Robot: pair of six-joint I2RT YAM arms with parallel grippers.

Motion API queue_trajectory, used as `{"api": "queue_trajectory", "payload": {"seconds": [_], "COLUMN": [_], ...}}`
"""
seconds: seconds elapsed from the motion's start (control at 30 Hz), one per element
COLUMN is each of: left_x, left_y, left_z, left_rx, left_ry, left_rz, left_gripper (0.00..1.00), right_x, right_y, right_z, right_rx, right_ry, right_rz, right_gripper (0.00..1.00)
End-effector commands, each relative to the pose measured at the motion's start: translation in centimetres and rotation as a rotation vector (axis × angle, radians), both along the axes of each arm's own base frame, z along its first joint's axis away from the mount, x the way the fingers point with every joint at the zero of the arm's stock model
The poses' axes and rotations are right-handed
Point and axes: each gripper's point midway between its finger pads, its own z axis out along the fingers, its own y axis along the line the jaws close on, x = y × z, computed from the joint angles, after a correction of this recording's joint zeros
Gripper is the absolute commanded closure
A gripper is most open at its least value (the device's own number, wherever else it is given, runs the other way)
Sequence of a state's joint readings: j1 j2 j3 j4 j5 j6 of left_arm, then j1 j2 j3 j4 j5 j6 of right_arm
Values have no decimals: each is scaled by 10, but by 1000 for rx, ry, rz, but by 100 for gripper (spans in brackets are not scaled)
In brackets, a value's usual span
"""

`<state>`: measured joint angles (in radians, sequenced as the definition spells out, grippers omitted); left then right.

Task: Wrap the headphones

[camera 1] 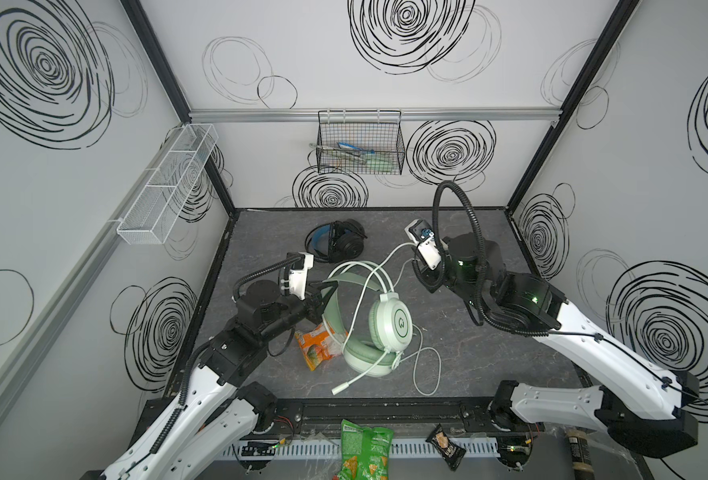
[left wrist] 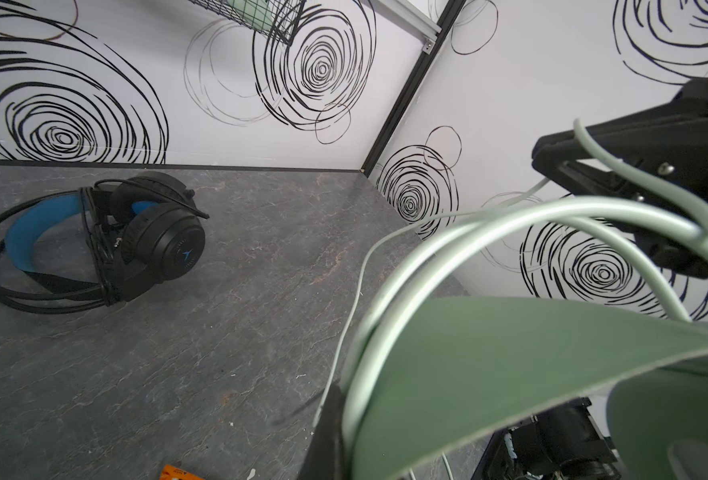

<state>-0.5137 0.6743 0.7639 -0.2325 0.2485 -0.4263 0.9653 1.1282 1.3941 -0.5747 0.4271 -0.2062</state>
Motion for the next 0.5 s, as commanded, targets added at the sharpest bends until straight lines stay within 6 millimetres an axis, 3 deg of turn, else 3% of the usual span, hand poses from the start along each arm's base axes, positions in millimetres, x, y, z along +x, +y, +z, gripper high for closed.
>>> {"api": "queue_trajectory", "payload": {"seconds": [0.0, 0.47], "left_x": [-3, -9], "left_y": [6, 8], "left_z": [58, 83], "left_rx": [-119, -212], "left_ry": [-126, -183], "left_rz": [17, 9], "left_gripper": [100, 100], "right_x": [2, 8], "right_y": [-8, -28], "right_z": [31, 26], "right_rx": [110, 166], "right_ry": [-84, -84], "right_rz": [-31, -123], "right_gripper": [100, 100]}}
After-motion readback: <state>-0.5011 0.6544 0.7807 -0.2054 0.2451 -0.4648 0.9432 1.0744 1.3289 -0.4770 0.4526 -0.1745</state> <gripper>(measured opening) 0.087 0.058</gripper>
